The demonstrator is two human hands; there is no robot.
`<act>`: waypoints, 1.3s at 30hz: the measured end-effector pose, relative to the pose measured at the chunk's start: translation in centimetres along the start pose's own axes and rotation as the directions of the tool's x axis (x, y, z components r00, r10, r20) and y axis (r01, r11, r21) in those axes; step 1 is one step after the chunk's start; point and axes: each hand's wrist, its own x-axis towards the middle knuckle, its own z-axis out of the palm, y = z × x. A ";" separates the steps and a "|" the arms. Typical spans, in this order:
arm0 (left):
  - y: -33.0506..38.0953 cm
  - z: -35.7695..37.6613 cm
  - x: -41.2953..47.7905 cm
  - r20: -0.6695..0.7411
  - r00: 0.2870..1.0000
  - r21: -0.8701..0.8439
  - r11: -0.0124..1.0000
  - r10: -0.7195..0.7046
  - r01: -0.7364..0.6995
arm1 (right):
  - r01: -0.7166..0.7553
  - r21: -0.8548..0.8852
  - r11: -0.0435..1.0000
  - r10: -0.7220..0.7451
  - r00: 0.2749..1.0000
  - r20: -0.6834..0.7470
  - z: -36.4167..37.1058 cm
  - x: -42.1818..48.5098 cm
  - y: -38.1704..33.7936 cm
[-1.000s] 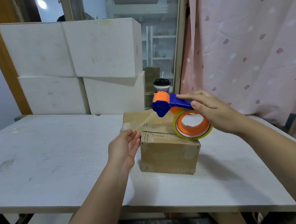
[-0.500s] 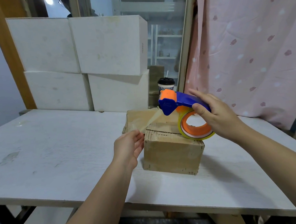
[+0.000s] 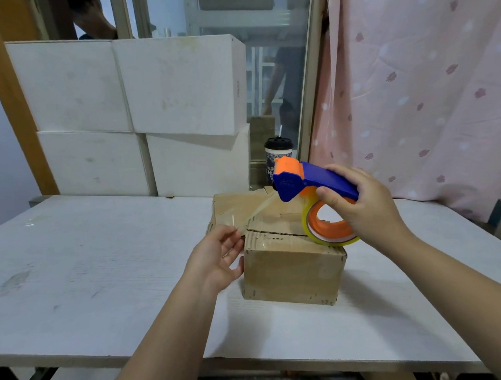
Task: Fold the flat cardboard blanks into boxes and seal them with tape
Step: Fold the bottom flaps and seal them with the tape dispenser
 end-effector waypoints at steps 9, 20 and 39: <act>-0.7 -0.1 0.0 0.006 1.000 -0.033 0.999 -0.016 0.016 | -0.014 0.025 1.000 0.015 1.000 -0.026 -0.1 -0.5 0.1; -0.9 -0.4 1.2 -0.034 0.998 0.148 0.988 0.047 -0.042 | 0.019 -0.002 1.000 -0.019 1.000 0.006 -0.2 -0.5 0.4; -0.8 -0.6 1.3 -0.048 0.995 0.039 0.995 0.089 -0.087 | -0.010 0.106 0.994 0.020 0.996 -0.090 0.3 -0.9 0.7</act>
